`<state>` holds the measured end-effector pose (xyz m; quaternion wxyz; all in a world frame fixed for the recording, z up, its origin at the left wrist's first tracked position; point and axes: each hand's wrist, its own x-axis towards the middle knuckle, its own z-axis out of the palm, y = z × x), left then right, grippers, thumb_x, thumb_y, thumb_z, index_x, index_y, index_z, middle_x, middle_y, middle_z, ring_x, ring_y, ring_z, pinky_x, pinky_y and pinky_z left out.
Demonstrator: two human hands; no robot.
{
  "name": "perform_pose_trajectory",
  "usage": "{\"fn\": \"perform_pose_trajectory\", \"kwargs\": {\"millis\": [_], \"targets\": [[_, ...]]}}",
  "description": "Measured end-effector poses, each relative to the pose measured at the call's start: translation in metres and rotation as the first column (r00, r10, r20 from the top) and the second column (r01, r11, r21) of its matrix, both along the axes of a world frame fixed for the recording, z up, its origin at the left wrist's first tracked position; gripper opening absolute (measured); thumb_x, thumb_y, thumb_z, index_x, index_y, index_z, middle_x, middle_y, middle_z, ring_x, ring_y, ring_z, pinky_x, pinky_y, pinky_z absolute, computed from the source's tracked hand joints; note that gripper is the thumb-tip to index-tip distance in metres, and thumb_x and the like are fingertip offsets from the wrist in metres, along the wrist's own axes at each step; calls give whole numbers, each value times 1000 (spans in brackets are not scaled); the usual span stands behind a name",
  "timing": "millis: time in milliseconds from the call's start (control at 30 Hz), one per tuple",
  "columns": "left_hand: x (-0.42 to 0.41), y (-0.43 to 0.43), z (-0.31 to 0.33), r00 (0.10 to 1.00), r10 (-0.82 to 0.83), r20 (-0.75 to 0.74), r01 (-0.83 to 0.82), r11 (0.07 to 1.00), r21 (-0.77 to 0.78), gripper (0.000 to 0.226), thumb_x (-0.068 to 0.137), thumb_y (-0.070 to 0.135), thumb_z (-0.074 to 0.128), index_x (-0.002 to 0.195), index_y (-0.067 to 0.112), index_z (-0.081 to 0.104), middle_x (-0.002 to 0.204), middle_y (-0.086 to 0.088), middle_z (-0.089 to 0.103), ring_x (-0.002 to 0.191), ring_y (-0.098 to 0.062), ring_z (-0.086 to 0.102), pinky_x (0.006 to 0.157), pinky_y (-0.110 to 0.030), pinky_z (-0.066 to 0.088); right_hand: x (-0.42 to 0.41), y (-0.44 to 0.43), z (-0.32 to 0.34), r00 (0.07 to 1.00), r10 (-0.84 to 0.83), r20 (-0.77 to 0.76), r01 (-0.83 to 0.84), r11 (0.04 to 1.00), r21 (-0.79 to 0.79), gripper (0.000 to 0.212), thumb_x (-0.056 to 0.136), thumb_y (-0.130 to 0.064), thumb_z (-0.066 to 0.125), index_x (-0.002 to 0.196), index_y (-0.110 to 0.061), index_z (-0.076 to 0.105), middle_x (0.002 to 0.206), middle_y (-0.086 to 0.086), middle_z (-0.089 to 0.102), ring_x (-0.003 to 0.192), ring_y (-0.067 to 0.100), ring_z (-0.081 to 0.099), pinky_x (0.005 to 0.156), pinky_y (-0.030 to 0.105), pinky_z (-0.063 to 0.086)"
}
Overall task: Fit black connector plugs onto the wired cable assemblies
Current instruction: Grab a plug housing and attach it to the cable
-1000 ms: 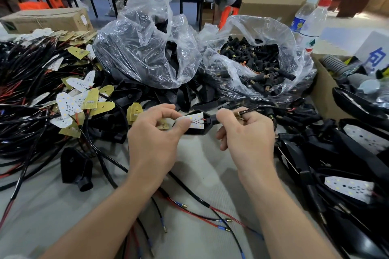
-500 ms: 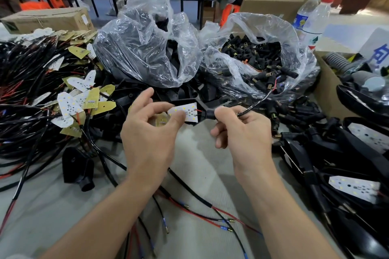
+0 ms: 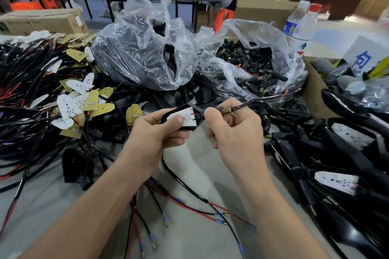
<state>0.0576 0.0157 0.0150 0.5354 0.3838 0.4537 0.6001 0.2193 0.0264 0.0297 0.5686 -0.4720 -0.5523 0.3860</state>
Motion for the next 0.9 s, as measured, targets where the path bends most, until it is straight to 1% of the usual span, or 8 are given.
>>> {"fn": "perform_pose_trajectory", "kwargs": {"millis": [67,200,267,467,533,633,800,900], "targets": [[4,-3,4,998,-60,3,60,998,-1,35,69,28,75,96,6,74,79,-10,76,56,-9,67,51,-17,54,1,-6,8,996,-43,74,41,999,20,26,77,-50,67,80,-25,62,59,3,66,52,26,57,56,43,51],[26,-11,19,991,-126,-48,124,991,-49,26,68,37,72,71,11,78,69,-11,73,50,-11,65,48,-19,52,23,-24,21,922,-319,220,294,946,138,33,73,-55,77,66,-25,63,58,-10,64,52,9,58,53,21,44],[41,-17,27,987,-155,-51,150,985,-83,28,65,39,71,62,12,78,63,-9,70,45,-11,62,44,-20,51,36,-41,28,831,-450,326,409,893,189,46,69,-68,72,64,-24,61,54,-8,60,54,10,56,57,28,43],[70,-40,46,970,-240,42,243,966,-85,27,63,41,74,60,15,78,58,-8,65,41,-13,54,41,-22,44,84,-102,63,497,-778,384,332,579,744,42,79,-48,74,61,-19,50,49,-7,45,66,18,42,65,24,28],[74,-47,51,968,-250,-1,249,966,-71,23,68,38,80,62,15,77,58,-9,63,44,-15,51,41,-22,42,100,-117,76,440,-777,450,173,565,807,19,79,-37,77,83,-22,65,75,-8,66,82,14,51,80,27,35],[81,-52,64,955,-293,45,295,955,-46,18,74,28,78,62,16,73,58,-8,57,46,-15,44,41,-22,37,109,-128,91,238,-589,772,-19,792,610,57,78,-35,76,132,-24,63,136,-4,64,124,24,55,102,39,37],[111,-48,95,943,-311,118,316,948,-32,23,84,25,77,63,17,72,54,-2,55,42,-9,42,40,-19,35,124,-138,121,479,-378,792,115,922,370,35,86,-33,69,116,-46,57,88,-19,71,75,11,64,71,34,54],[131,-40,112,948,-293,126,300,953,-38,19,93,24,71,82,9,69,55,-1,61,44,-8,48,42,-18,40,143,-140,141,565,-430,704,177,897,405,28,81,-31,74,101,-47,64,80,-36,63,68,2,61,63,7,44]]}}
